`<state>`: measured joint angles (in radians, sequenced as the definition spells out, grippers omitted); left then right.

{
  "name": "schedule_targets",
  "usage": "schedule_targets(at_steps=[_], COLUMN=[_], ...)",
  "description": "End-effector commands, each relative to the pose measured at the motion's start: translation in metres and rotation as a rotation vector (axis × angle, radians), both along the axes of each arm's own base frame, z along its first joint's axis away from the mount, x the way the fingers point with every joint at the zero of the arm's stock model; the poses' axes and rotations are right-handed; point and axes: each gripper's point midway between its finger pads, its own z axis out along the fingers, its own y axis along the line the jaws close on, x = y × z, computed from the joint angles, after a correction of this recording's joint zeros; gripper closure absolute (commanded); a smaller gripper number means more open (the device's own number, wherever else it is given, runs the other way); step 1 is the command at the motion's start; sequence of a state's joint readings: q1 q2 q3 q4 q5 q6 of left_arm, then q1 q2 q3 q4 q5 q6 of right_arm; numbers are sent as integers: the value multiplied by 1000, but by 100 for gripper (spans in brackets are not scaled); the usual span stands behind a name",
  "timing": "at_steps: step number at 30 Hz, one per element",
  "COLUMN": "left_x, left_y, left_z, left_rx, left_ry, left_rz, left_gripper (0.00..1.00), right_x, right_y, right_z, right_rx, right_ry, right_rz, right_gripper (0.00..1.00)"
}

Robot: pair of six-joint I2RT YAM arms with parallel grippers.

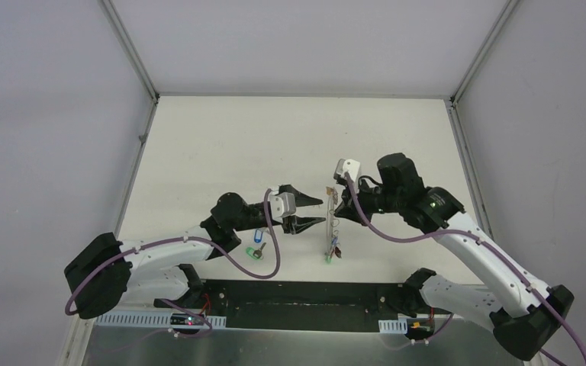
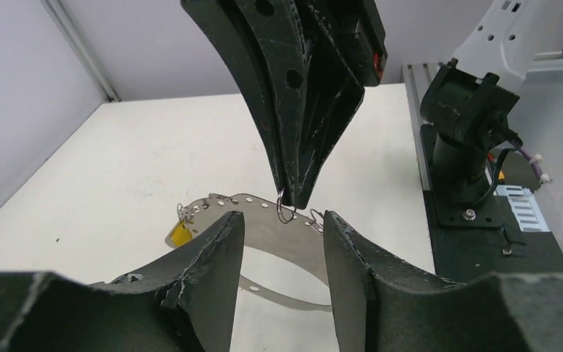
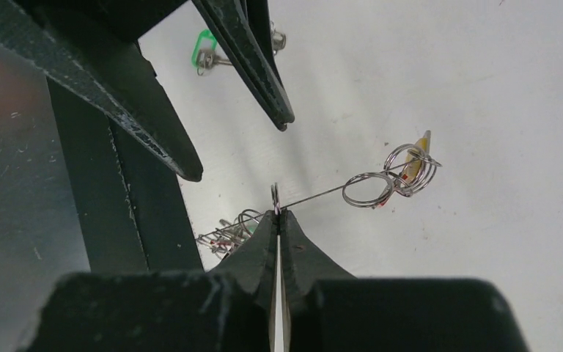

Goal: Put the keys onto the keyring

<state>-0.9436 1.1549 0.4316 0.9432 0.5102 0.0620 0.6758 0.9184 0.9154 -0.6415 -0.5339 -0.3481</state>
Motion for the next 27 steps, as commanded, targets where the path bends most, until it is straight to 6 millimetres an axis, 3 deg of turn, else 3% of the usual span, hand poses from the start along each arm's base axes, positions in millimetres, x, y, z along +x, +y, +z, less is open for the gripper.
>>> schedule_targets(at_steps=[1, 7, 16, 23, 27], left_x=[6, 8, 8, 10, 1], left_y=[0, -4, -37, -60, -73], left_z=[-19, -32, -43, -44, -47], left_rx=[196, 244, 217, 140, 126], left_ry=[6, 25, 55, 77, 94], left_rz=[38, 21, -43, -64, -90], left_gripper=[55, 55, 55, 55, 55], right_x=[-4, 3, 5, 10, 13], right_y=[-13, -24, -47, -54, -49], right_z=[6, -1, -25, -40, -43], right_rx=[-127, -249, -466, -553, -537], right_ry=[60, 95, 142, 136, 144], right_rz=[9, -29, -63, -92, -114], right_gripper=[100, 100, 100, 100, 100])
